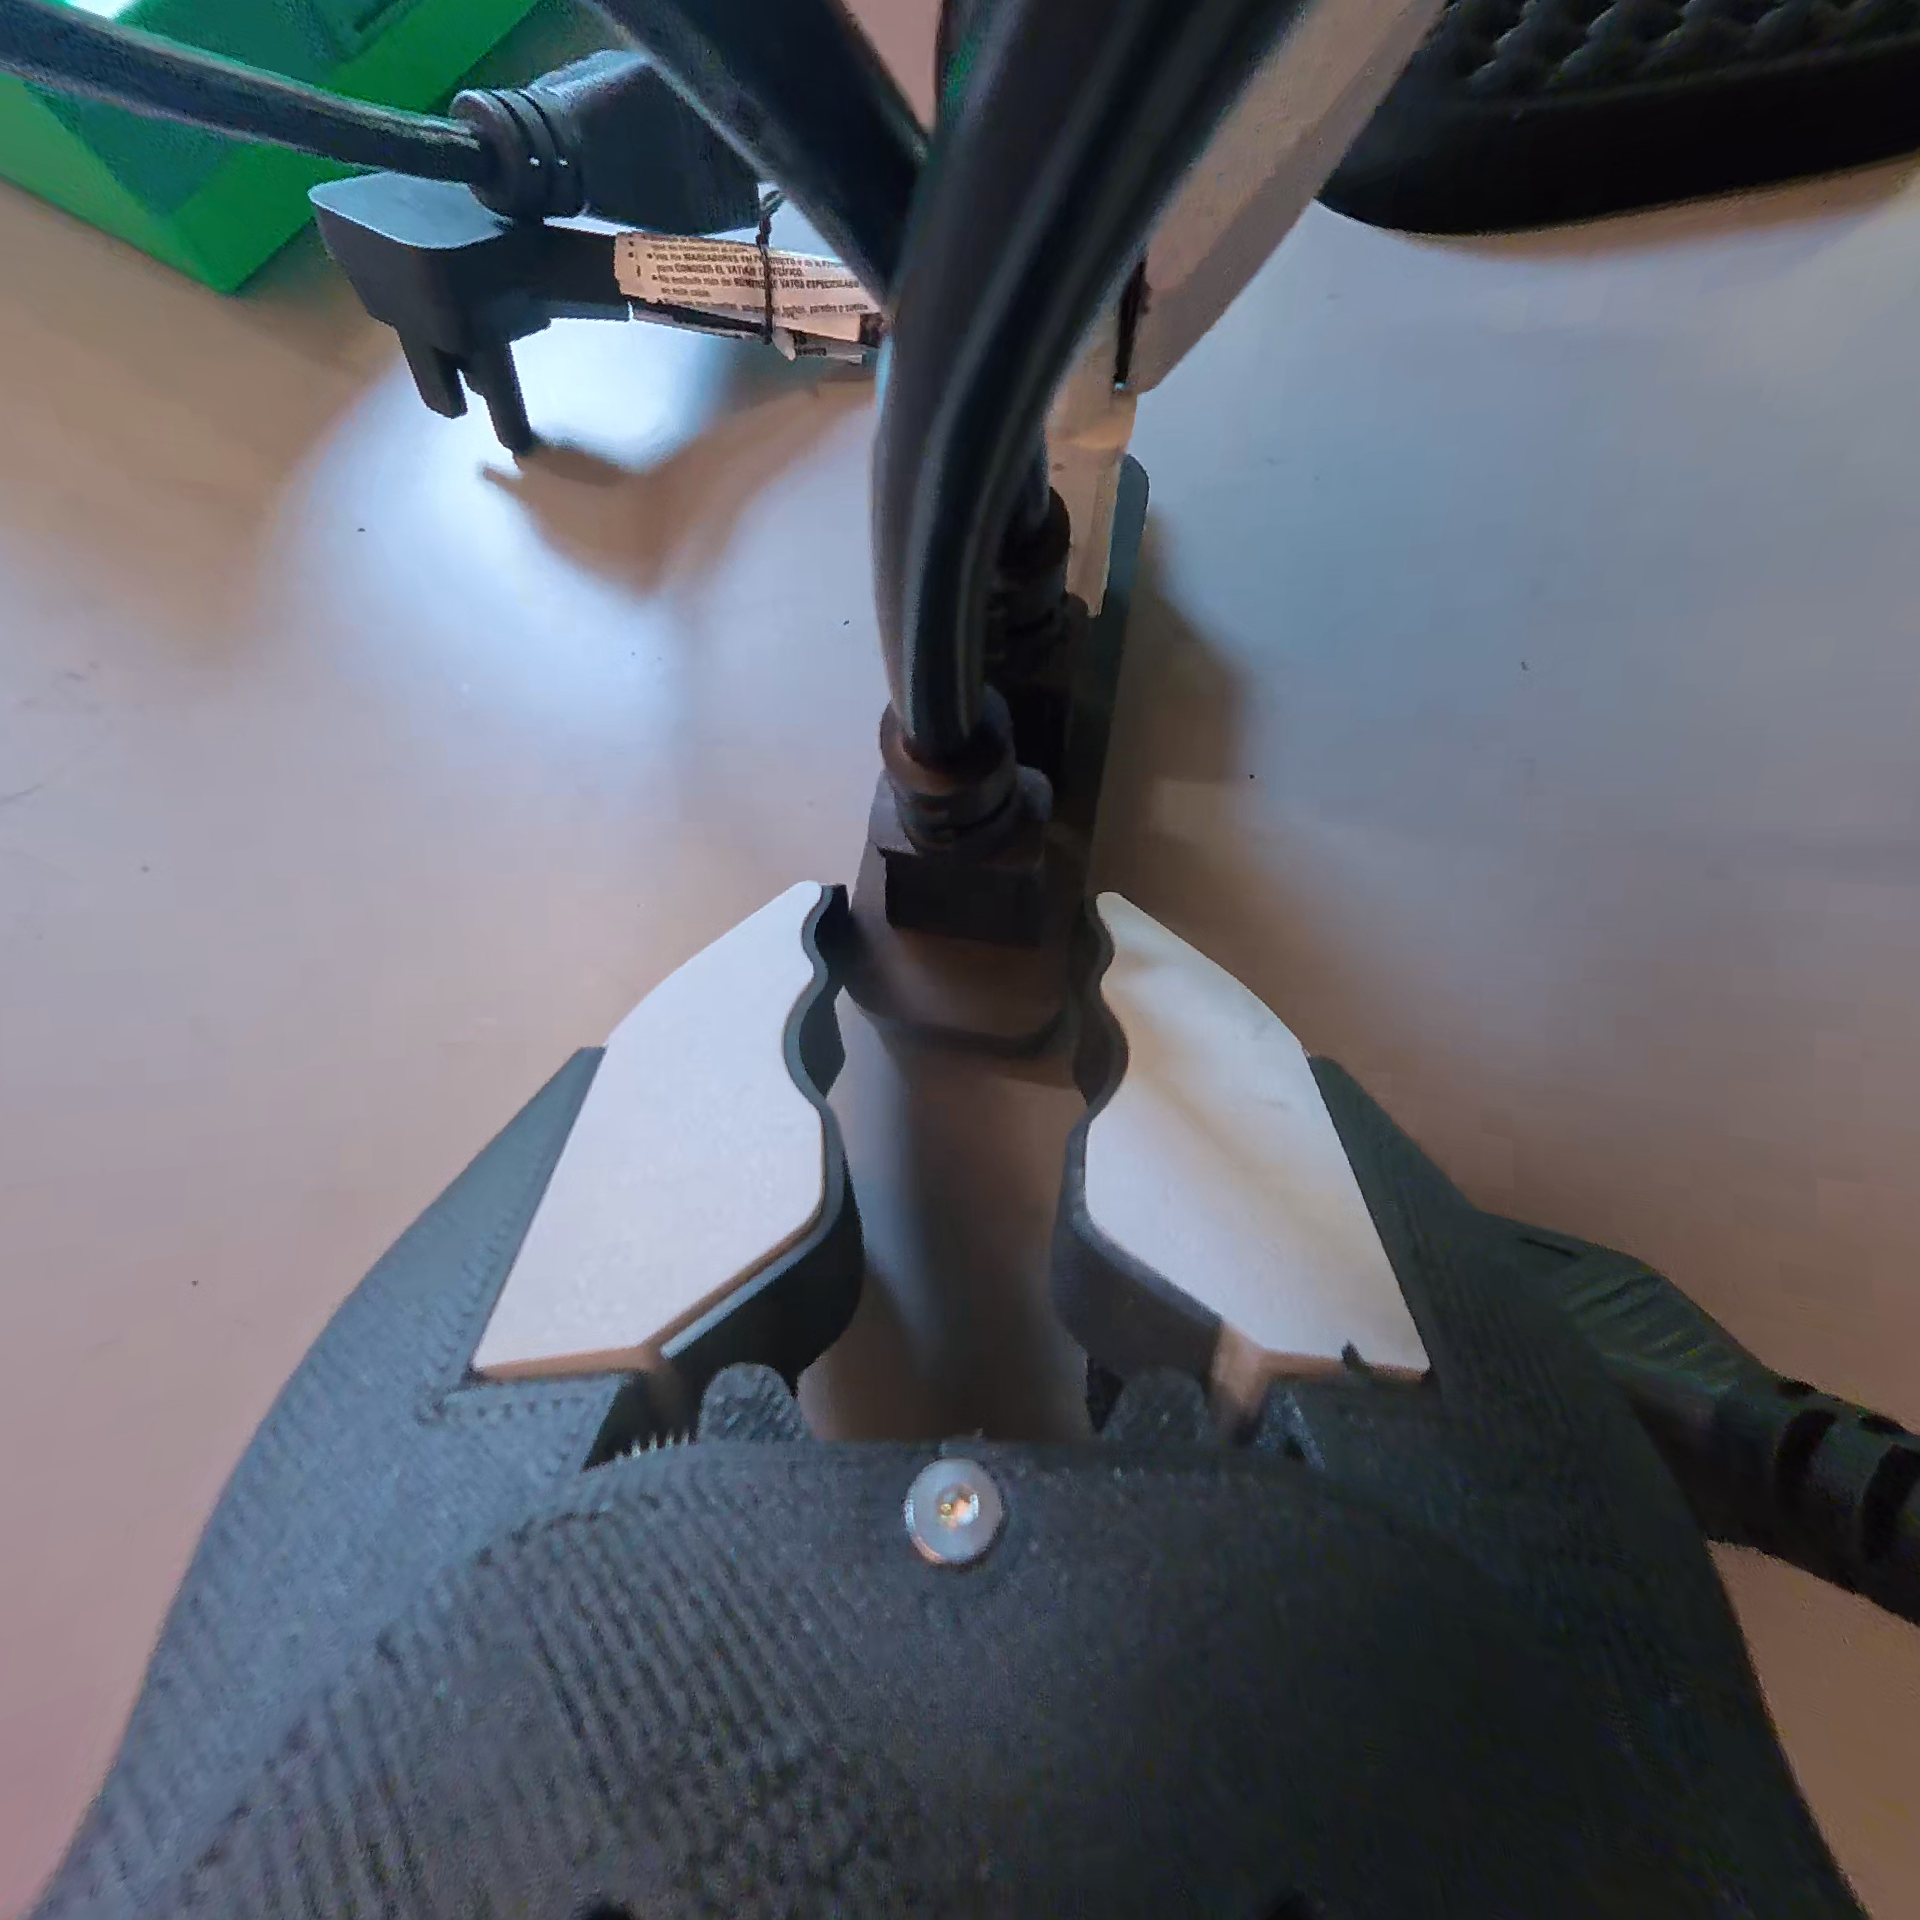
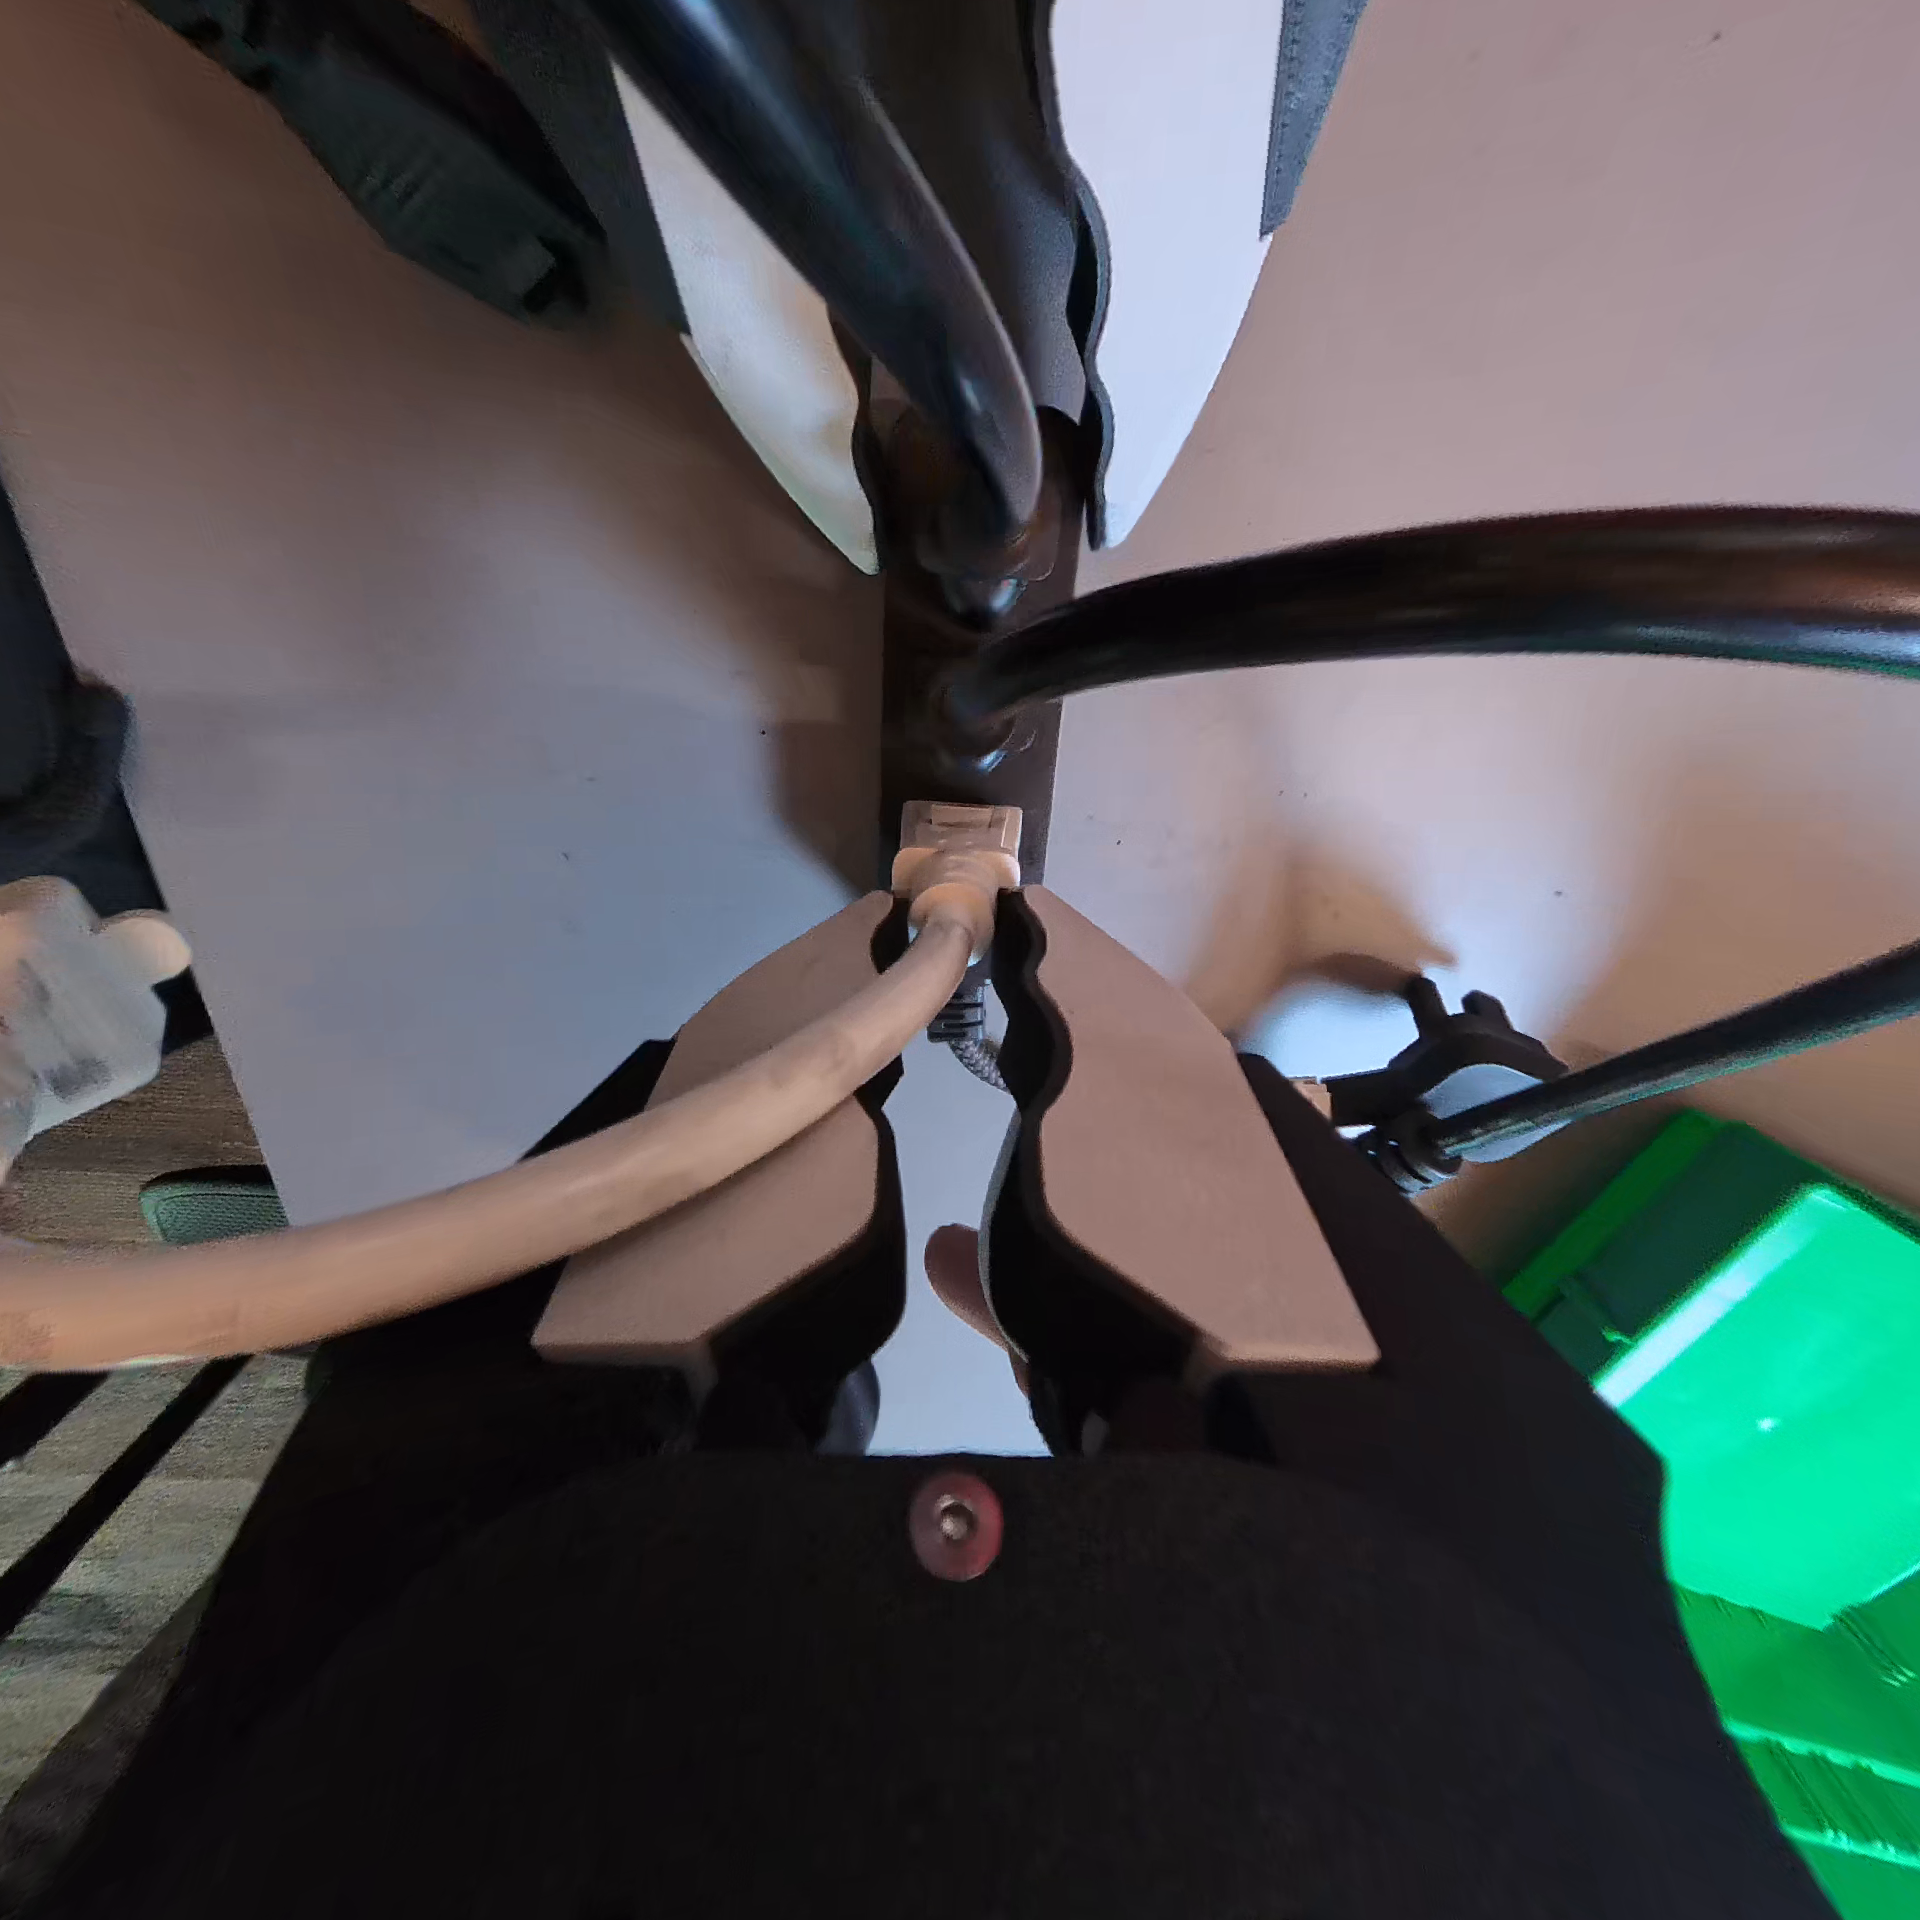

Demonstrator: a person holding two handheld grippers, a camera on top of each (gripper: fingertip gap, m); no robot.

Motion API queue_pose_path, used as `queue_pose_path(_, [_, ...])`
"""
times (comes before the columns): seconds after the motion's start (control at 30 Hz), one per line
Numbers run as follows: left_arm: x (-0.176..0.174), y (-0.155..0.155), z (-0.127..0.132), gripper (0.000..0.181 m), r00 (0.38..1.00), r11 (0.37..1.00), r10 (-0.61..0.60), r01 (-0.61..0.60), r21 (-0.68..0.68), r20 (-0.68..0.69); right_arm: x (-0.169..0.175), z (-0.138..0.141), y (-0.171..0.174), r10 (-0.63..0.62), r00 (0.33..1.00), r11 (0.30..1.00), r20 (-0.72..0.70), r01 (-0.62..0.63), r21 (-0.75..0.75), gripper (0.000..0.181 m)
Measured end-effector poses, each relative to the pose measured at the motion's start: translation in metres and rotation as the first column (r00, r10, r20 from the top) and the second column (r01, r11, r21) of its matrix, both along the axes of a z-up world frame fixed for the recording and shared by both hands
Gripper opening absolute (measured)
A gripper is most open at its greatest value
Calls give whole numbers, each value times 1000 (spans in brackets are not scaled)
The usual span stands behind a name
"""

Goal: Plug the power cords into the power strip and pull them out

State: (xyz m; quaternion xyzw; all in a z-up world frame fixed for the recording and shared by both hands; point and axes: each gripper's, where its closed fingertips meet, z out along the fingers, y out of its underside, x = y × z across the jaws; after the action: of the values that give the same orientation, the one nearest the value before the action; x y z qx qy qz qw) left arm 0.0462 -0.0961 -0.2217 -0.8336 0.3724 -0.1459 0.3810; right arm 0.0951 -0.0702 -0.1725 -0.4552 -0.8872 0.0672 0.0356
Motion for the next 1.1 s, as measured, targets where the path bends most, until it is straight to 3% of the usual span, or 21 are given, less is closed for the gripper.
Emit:
queue_pose_path(0.1, [0,0,0,43,1000,1000,-6,6,1,-9,-3,-1,3,-43,999,996,30,45,-82,16])
queue_pose_path(0.23, [0,0,0,43,1000,1000,-1,1,-1,2,-2,-6,-1,1,1000,1000,12,-1,0,17])
queue_pose_path(0.3, [0,0,0,43,1000,1000,-1,1,0,-1,-4,-7,1,-11,999,998,38,13,-57,16])
queue_pose_path(0.4, [-1,0,0,43,1000,1000,9,-9,3,-2,-5,-7,0,-13,1000,1000,17,14,-17,16])
queue_pose_path(0.63, [-3,-2,0,43,1000,1000,0,0,11,6,-9,-6,-2,-50,996,994,-74,43,-97,16])
queue_pose_path(0.7, [-4,-3,0,43,1000,1000,-4,4,15,20,-11,-5,-2,-105,982,986,-156,83,-145,33])
queue_pose_path(0.83, [-6,-3,0,43,1000,1000,-12,12,17,13,-4,10,3,-185,909,973,-374,117,-196,56])
queue_pose_path(1.0, [-6,-1,1,43,1000,1000,-8,7,28,28,15,18,7,-310,766,944,-563,178,-277,63])
queue_pose_path(1.1, [-6,0,2,44,999,999,7,-8,36,38,21,20,9,-396,642,913,-656,204,-352,63])
